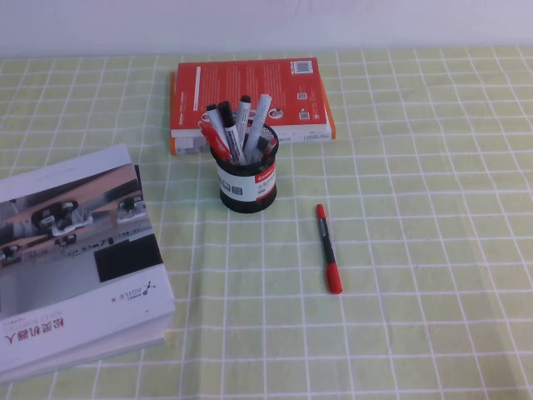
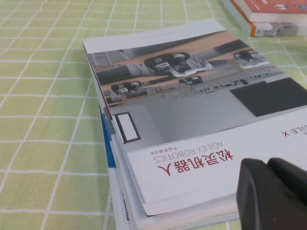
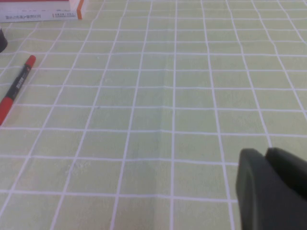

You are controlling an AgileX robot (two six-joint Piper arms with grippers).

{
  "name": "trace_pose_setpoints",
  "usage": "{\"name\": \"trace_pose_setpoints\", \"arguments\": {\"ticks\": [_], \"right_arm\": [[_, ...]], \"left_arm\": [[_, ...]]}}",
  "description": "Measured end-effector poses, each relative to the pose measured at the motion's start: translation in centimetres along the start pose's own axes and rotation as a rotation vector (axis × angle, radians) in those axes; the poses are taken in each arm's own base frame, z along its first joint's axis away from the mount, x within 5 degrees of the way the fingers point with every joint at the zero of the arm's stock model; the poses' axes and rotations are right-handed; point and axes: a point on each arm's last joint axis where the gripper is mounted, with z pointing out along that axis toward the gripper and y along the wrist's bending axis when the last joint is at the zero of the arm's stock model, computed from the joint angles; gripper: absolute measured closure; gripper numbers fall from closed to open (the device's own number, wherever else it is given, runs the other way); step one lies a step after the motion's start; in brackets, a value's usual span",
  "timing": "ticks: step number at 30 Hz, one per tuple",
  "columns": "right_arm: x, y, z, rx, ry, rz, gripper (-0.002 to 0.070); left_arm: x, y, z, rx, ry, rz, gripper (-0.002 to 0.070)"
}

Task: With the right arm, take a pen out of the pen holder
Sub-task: 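Take a marker out of the pen holder and lay it on the table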

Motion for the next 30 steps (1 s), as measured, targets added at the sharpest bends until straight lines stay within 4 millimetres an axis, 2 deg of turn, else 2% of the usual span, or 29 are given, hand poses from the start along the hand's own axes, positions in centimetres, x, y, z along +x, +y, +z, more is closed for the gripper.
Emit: {"name": "trace_pose_setpoints", "arguments": {"ticks": [22, 30], "right_arm": [[0.0, 0.01, 0.0, -0.001, 0.0, 0.004, 0.0688], [-0.13, 0.25, 0.0, -0.028, -0.014, 0.076, 0.0688]], "left_arm": [[0.0, 0.0, 0.0, 0.0, 0.0, 0.0, 0.068], [0.0, 0.0, 0.0, 0.0, 0.0, 0.0, 0.068]]}}
